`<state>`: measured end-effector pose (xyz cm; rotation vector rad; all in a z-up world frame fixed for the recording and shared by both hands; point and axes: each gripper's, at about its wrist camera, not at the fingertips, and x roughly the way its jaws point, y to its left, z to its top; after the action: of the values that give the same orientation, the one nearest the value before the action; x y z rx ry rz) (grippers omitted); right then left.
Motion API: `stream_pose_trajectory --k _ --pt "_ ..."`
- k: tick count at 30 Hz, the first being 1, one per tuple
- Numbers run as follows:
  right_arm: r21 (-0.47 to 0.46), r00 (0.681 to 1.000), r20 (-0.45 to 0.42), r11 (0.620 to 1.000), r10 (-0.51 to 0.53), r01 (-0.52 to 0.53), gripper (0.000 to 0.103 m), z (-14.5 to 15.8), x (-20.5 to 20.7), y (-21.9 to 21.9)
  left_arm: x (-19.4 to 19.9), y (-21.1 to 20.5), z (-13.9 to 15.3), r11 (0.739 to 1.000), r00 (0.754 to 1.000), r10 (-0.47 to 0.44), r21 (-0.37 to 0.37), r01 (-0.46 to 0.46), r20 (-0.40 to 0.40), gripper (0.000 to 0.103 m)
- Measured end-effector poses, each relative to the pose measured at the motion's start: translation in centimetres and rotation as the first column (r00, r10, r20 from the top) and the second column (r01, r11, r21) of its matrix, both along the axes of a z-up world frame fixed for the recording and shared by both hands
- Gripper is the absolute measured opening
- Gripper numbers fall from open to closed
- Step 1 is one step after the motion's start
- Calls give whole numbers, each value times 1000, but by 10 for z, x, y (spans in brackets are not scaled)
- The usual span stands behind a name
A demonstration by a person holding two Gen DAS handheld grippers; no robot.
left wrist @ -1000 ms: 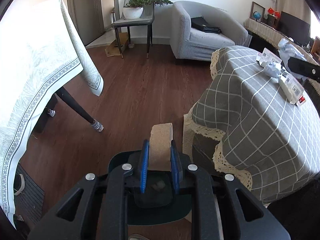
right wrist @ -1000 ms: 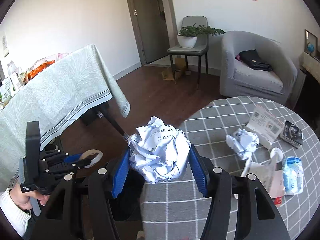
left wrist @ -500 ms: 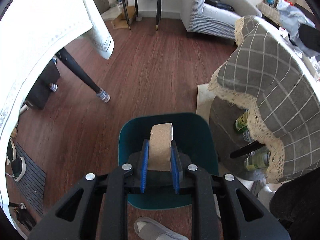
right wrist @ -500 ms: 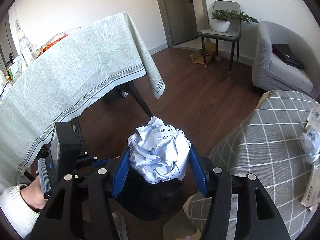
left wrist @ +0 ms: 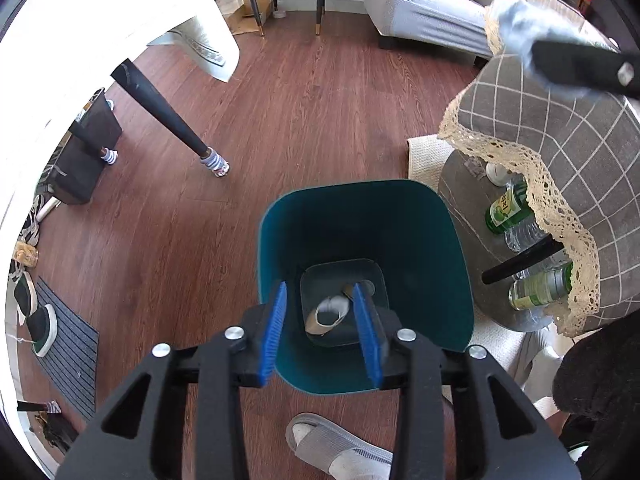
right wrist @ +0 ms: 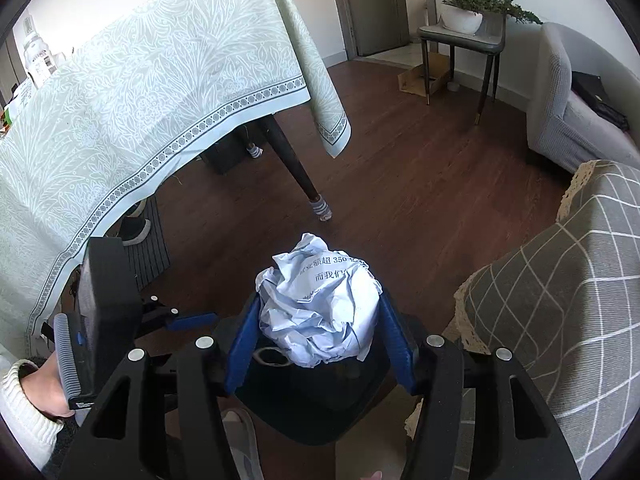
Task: Collect trash
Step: 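Carry the paper and roll over the teal bin and open both grippers, then move both tools back from the bin toward the table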
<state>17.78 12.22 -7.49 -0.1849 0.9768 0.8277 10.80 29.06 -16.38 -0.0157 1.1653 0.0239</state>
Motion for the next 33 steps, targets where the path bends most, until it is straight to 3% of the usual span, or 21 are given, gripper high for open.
stream_pose_trajectory --k 10,18,21,25,33 --pt "-58 999 -48 998 10 -13 58 -32 1 24 -15 24 30 998 994 48 -38 -45 95 63" --pt "-109 996 -87 993 24 -33 58 -57 -2 45 -26 38 56 995 982 93 -59 -84 163 68" --pt "-131 994 -103 990 38 -51 58 -68 -6 52 -31 42 69 994 974 105 -59 -95 203 66" --pt "-162 990 -131 984 52 -73 58 -85 -10 58 -38 47 88 992 959 121 -54 -111 257 49" --pt "-228 985 -161 968 65 -102 67 -102 -16 58 -46 63 123 980 914 198 -97 -174 354 40"
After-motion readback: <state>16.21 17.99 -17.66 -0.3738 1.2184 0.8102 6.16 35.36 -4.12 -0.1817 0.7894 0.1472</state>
